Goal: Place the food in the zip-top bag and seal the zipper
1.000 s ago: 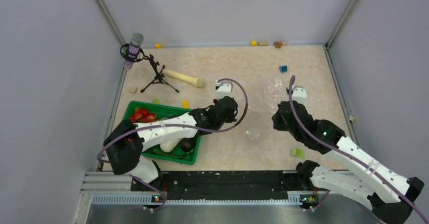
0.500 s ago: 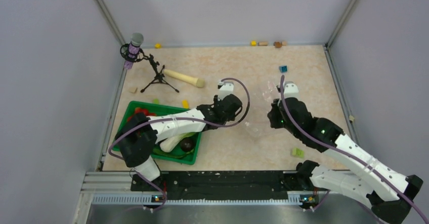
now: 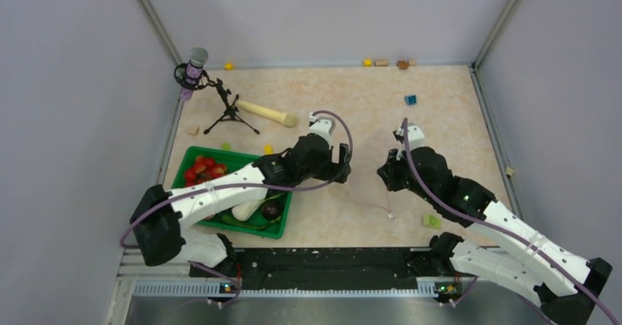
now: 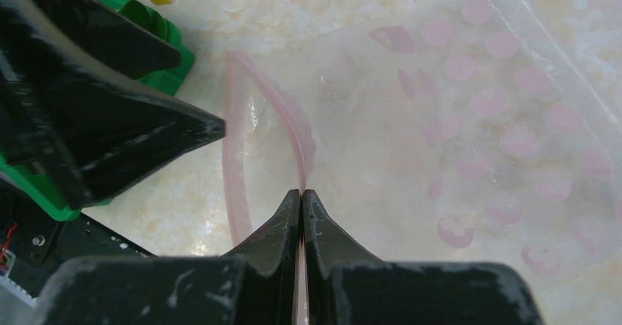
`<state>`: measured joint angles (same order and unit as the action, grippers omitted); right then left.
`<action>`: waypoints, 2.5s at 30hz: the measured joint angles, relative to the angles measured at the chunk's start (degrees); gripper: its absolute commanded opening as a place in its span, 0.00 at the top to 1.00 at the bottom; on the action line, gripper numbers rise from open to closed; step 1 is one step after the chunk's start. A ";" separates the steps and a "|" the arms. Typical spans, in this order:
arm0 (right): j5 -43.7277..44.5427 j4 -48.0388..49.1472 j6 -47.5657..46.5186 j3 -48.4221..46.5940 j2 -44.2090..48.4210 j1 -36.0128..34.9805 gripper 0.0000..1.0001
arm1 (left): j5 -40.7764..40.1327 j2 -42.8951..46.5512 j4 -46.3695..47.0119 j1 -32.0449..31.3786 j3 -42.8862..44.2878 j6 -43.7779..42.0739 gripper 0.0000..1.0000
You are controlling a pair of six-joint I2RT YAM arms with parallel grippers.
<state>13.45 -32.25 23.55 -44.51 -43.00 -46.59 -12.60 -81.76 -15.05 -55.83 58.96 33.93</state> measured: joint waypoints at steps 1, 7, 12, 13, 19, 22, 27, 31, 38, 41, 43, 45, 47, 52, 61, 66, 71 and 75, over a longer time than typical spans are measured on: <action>-0.04 0.07 -0.02 0.00 0.02 0.00 1.00 | 0.15 1.66 0.00 0.00 -0.57 -0.04 0.03; -0.07 0.11 -0.04 0.28 0.20 0.00 1.00 | -1.53 11.34 -4.50 0.00 -3.19 -0.17 0.03; -1.14 0.11 -0.24 0.28 0.20 0.00 1.00 | -5.05 15.58 -13.18 0.00 -4.04 -0.90 0.03; -1.42 0.11 -0.33 0.28 0.20 0.00 1.00 | -6.12 16.15 -14.88 0.00 -4.42 -0.92 0.03; -4.02 0.11 -0.87 0.28 -0.24 0.00 1.00 | -12.33 19.71 -22.29 0.00 -9.20 -0.85 0.03; -4.94 0.13 -1.05 0.28 -1.33 0.00 1.00 | -14.01 19.69 -23.39 0.00 -10.78 -0.61 0.03; -6.01 0.20 -1.22 0.83 -3.17 0.00 1.00 | -15.72 17.94 -23.04 0.00 -11.45 -1.11 0.03; -7.80 0.61 -1.62 1.14 -4.22 0.00 1.00 | -15.78 15.80 -21.11 0.00 -11.47 -2.43 0.03; -9.09 1.38 -2.08 1.44 -4.39 0.00 1.00 | -19.17 10.93 -20.15 0.00 -11.32 -2.60 0.03; -9.09 1.40 -2.10 1.46 -4.37 0.00 1.00 | -22.18 8.68 -20.94 0.00 -10.75 -1.70 0.03; -9.07 1.40 -2.12 1.46 -4.37 0.00 1.00 | -24.28 7.91 -21.42 0.00 -10.32 -0.85 0.03; -9.05 1.40 -2.12 1.46 -4.37 0.00 1.00 | -25.70 7.67 -21.49 0.09 -10.19 -0.24 0.04; -9.05 1.40 -2.12 1.46 -4.37 0.00 1.00 | -26.73 7.58 -21.53 0.50 -10.14 0.63 0.04; -9.03 1.42 -2.14 1.46 -4.37 0.00 1.00 | -26.18 7.61 -20.46 3.91 -10.19 1.27 0.13; -8.59 1.42 -2.47 1.46 -4.37 0.00 1.00 | -19.02 10.45 -15.17 12.59 -14.27 2.01 0.39; -8.11 1.42 -2.54 1.46 -4.35 0.00 1.00 | -17.11 11.26 -14.49 13.18 -15.13 1.86 0.40; -7.67 1.42 -2.54 1.46 -4.11 0.00 1.00 | -16.37 10.78 -14.03 13.46 -15.28 1.84 0.41; -7.54 1.42 -2.54 1.51 -3.85 0.00 1.00 | -16.35 8.92 -13.64 13.49 -15.26 1.99 0.51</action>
<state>5.91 -30.83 21.02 -43.00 -46.85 -46.59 -28.95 -72.84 -28.69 -42.35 43.70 35.92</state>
